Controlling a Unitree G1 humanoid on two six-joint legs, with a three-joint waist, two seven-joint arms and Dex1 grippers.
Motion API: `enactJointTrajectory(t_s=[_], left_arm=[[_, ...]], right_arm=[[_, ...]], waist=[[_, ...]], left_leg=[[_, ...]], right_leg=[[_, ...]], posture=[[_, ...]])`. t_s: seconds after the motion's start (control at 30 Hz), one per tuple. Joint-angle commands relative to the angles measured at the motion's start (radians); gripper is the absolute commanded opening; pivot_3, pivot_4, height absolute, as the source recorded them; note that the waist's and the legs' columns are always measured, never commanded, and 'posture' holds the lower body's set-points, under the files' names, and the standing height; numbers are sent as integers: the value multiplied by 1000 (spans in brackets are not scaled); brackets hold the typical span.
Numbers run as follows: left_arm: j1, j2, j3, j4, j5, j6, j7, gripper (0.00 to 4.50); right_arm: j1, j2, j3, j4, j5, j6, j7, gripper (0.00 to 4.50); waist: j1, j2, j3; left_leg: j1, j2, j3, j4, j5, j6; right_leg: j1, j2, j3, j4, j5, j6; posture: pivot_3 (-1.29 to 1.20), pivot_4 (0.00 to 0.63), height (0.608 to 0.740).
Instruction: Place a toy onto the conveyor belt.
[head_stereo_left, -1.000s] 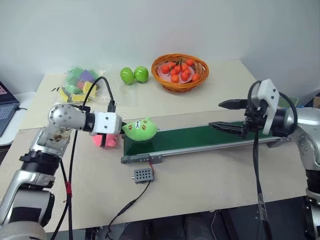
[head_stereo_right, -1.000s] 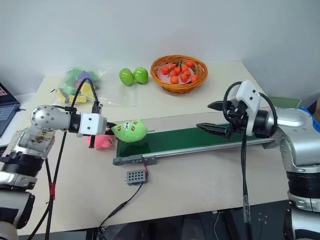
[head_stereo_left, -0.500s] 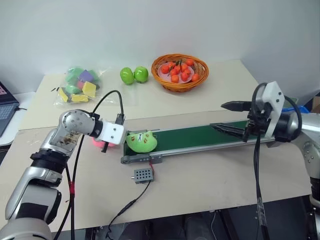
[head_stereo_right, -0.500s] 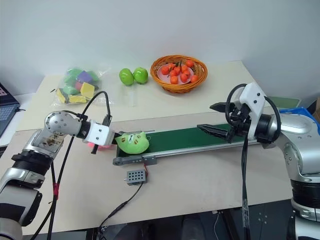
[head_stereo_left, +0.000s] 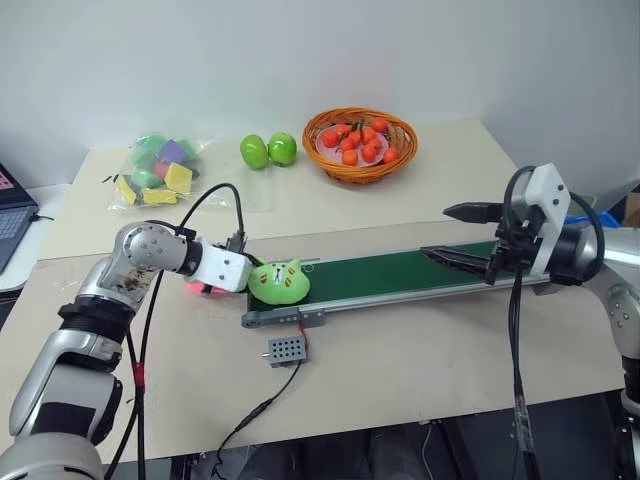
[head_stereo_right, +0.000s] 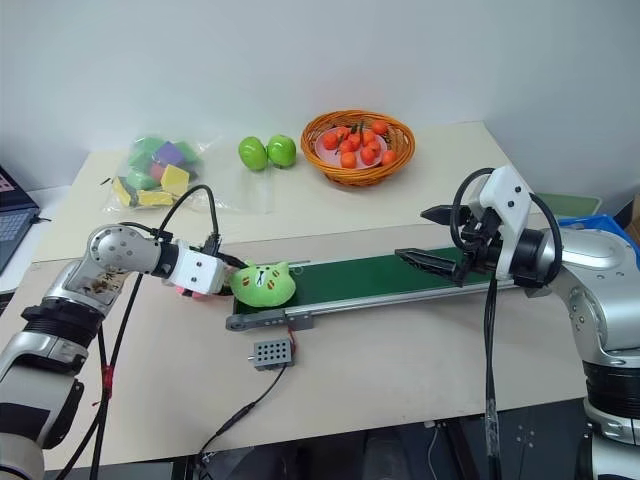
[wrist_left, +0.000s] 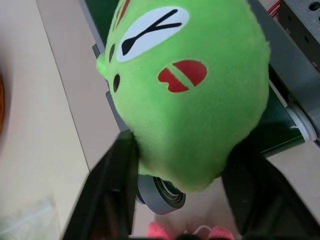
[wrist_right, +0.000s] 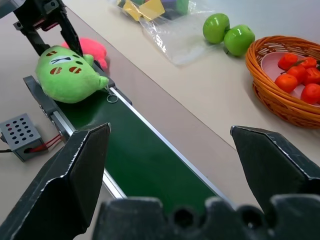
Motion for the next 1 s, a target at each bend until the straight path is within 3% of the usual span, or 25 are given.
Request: enactJointTrajectory(t_s=[0.03,0.1,0.3,0.57,0.67,0.83,1.0], left_arm=[[-13,4,37,-55,-51,61,-7,3925],[-13,8,45,-87,-74,102,-18,4450],[-19,24,104,-221,-176,336,-41,4450],[12,107,242,-538,-560,1115,-93,4450],[58,143,296,-664,-673,1254,-81,4450],[51,106,376,-717,-729,1348,61,4450],[68,96,394,-760,-712,1329,140,4450]], right_arm=[[-24,-22,-24,-6,11,-11,6,4500],[-26,-24,-24,-3,11,-12,9,4500],[-33,-34,-23,16,7,-20,25,4500],[-26,-83,-24,31,7,-13,66,4500],[-36,-100,-14,36,13,-7,90,4500],[-70,-102,20,55,9,1,111,4500],[-92,-80,41,62,0,-2,99,4500]], waist=[[0,0,0],[0,0,0],[-2,0,0],[-7,0,0],[-12,0,0],[-4,0,0],[-1,-1,1]], left_leg=[[0,0,0,0,0,0],[0,0,0,0,0,0],[0,0,0,1,0,0],[-2,0,0,2,0,1],[-1,0,1,1,-1,1],[-1,0,1,2,0,0],[3,1,1,1,0,-1]], right_leg=[[0,0,0,0,0,0],[0,0,0,0,0,0],[0,0,0,0,0,0],[-1,0,0,1,0,0],[-2,0,0,1,0,0],[-1,0,0,1,0,0],[2,0,1,1,0,0]], posture=[[0,150,740],[0,150,740],[0,150,740],[0,150,740],[0,150,740],[0,150,740],[0,150,740]])
